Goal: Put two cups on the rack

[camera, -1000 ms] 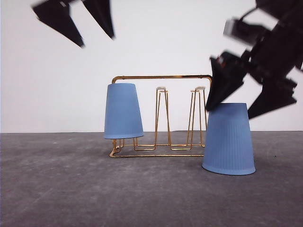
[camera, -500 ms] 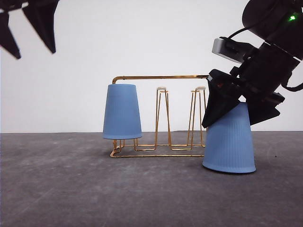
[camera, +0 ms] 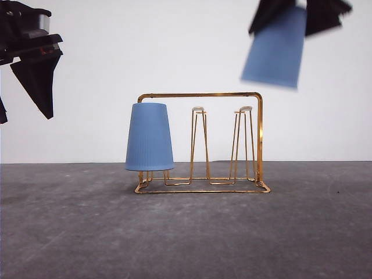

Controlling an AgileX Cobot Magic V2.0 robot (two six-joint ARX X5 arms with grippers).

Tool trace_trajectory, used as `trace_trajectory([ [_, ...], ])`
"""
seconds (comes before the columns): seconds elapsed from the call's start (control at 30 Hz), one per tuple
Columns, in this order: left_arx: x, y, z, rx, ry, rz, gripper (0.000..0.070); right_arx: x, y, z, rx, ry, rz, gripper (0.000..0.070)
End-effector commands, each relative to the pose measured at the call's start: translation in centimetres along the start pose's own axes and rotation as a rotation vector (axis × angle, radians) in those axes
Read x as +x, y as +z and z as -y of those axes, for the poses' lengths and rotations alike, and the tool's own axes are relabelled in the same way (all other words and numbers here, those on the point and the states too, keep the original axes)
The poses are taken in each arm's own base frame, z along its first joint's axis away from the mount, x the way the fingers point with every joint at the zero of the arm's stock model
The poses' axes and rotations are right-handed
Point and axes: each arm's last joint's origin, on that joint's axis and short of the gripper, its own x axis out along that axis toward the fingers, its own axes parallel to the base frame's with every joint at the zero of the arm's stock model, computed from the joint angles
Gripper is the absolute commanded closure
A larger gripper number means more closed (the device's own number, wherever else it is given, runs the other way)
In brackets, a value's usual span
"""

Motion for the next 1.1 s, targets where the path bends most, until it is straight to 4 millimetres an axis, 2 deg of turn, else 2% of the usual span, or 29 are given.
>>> trace_trajectory([
  [0.0,-0.1,0.4,0.1,-0.005,-0.002,0.017,0.0185,0.9,0.3,0.1,-0.020,0.006,-0.004,0.0356],
  [0.1,-0.1,0.5,0.1,-0.005,-0.003,0.024,0.0185,1.9,0.6,0.5,-0.030,-0.002,0.017,0.0356],
  [0.23,-0.1,0.5,0.1,-0.005,-0.008,0.029,0.0185,4.3,0.1,1.2,-0.028,-0.012,-0.002,0.0356],
  [0.47,-0.1,0.6,0.2,-0.003,-0.012,0.033,0.0185,9.5,-1.9,3.0,-0.032,-0.061,-0.066,0.0355],
  [0.63,-0.1,0.6,0.2,-0.004,-0.012,0.038,0.0185,12.0,-3.5,3.8,-0.016,-0.062,-0.122,0.0329],
  [0.7,-0.1,0.6,0.2,-0.004,-0.012,0.038,0.0185,12.5,-3.9,4.0,-0.012,-0.060,-0.136,0.0257],
  [0.77,-0.1,0.6,0.2,-0.004,-0.012,0.038,0.0185,12.8,-4.2,4.1,-0.009,-0.060,-0.145,0.0140],
  [0.83,-0.1,0.6,0.2,-0.004,-0.012,0.039,0.0185,12.9,-4.2,4.1,-0.009,-0.060,-0.146,0.0082],
  [0.97,-0.1,0.7,0.2,-0.004,-0.012,0.042,0.0185,12.8,-4.0,4.1,-0.010,-0.054,-0.130,0.0066],
  [1.07,-0.1,0.7,0.2,-0.003,-0.012,0.042,0.0185,11.7,-3.1,3.8,-0.006,-0.058,-0.098,0.0066],
])
